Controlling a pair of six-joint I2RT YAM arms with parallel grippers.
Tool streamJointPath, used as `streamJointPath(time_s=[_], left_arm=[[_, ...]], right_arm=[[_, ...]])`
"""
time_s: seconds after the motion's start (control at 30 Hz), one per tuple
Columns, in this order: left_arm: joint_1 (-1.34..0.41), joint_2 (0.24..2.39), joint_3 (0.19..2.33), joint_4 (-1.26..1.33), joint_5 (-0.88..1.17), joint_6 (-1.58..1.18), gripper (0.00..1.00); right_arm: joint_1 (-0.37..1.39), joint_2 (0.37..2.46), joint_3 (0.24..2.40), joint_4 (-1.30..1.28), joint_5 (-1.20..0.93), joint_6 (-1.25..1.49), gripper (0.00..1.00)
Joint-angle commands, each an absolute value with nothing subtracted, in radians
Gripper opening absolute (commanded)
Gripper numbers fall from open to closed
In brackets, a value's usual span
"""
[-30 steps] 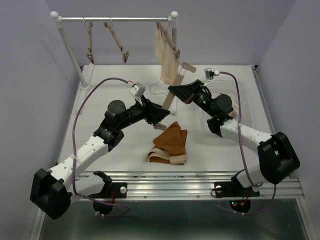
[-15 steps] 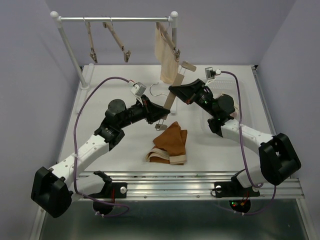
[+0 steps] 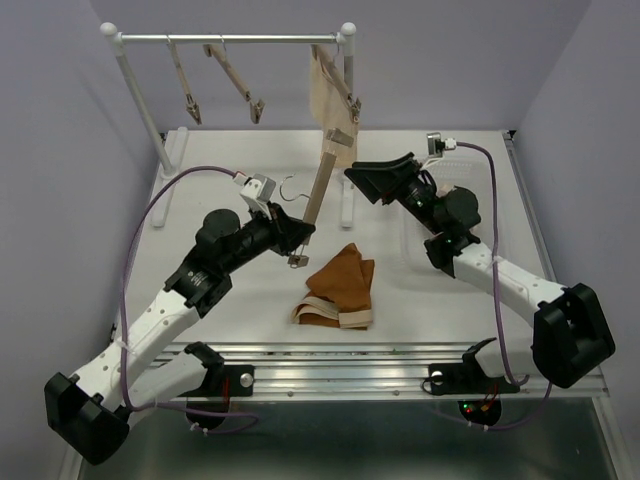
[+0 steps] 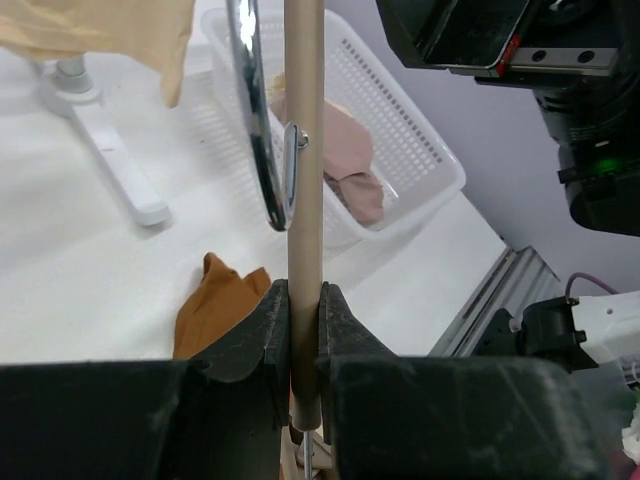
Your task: Remove the underwear clipped to the hanger
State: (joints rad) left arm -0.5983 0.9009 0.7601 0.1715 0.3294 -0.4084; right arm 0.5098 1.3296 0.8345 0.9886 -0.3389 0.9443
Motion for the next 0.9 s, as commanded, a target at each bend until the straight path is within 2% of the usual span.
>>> streamJointPath(time_s=[0.0, 0.13, 0.33, 0.6, 0.87], left_arm=[[-0.595, 0.835, 0.834, 0.052, 0.209, -0.383, 0.0], [-0.597, 0.847, 0.873, -0.069, 0.059, -0.417, 0.0], [-0.597, 0.966, 0.922, -0.092, -0.076, -0.433, 0.0], [-0.595, 1.13, 1.032, -0.118, -0.176, -0.495, 0.0], [-0.603, 1.324, 1.247, -0.185, -0.262, -0.503, 0.0]], right_arm=[[0.506, 1.299, 0.821, 0.933, -0.295, 0.908, 1.0], [0.506, 1.278, 0.787, 0.904, -0.244, 0.899, 1.0], [0.506, 1.241, 0.776, 0.848, -0.189, 0.859, 1.0], [0.506, 1.169, 0.758, 0.767, -0.094, 0.81, 1.0], [0.506, 1.128, 0.749, 0.715, -0.005, 0.779, 1.0]])
